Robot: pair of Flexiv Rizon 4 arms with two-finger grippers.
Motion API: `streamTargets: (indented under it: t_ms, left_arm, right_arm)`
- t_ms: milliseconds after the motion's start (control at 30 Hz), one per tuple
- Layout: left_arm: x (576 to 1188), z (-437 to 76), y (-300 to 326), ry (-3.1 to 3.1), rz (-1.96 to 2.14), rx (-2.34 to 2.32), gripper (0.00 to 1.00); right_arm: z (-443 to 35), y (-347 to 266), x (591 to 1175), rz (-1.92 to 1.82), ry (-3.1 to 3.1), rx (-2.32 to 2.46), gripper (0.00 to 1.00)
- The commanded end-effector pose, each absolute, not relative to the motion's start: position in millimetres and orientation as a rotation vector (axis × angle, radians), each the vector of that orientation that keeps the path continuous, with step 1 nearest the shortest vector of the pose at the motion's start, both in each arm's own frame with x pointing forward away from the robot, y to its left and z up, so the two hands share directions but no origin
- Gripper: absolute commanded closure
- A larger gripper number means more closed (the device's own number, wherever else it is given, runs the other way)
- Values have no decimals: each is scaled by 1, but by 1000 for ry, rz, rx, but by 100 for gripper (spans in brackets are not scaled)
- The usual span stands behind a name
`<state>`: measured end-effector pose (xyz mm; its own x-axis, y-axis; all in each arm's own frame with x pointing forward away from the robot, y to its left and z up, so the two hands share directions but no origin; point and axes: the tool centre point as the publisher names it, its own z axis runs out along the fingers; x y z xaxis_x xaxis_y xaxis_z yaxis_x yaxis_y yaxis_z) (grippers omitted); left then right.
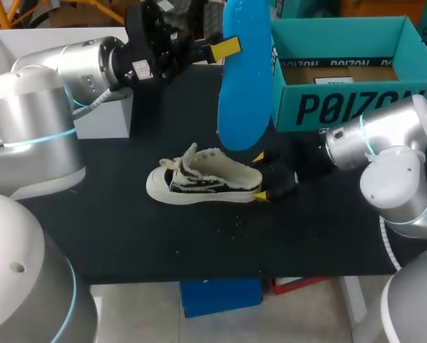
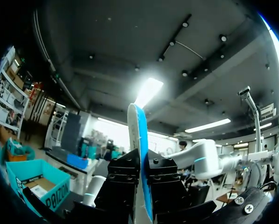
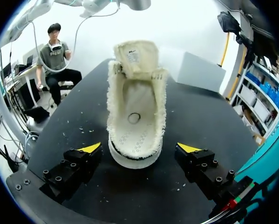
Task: Take the shoe out of the shoebox, open the shoe tongue, remove and reinsert the insole, then place the shoe into the shoebox
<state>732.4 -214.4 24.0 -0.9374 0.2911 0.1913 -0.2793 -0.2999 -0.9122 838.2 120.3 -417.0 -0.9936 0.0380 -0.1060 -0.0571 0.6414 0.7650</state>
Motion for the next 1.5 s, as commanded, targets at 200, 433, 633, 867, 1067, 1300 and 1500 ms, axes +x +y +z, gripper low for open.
streamTargets:
  t_ms: [200,433,633,867,1067,1300,1500]
  left_arm:
    - [732,23,-214,-1598,2282,-17,100]
    - [732,23,-214,-1598,2282,-17,100]
    - [732,23,-214,-1598,2282,-17,100]
    - [732,23,-214,-1598,2282,-17,100]
    - [732,23,-214,-1598,2282,-17,100]
    - [732,23,-214,-1598,2282,-17,100]
    - [732,23,-214,-1598,2282,-17,100]
  right_arm:
    - [-381,116,865,544,3151,-167,0]
    - [-370,134,877,107,3262,-254,0]
    - [-367,147,879,-110,3287,-265,0]
    - [-365,166,875,-282,3297,-278,0]
    - [-368,187,869,-292,3277,-235,0]
    - [-378,207,869,-244,3204,-155,27]
    - [-390,217,868,-191,3203,-129,22]
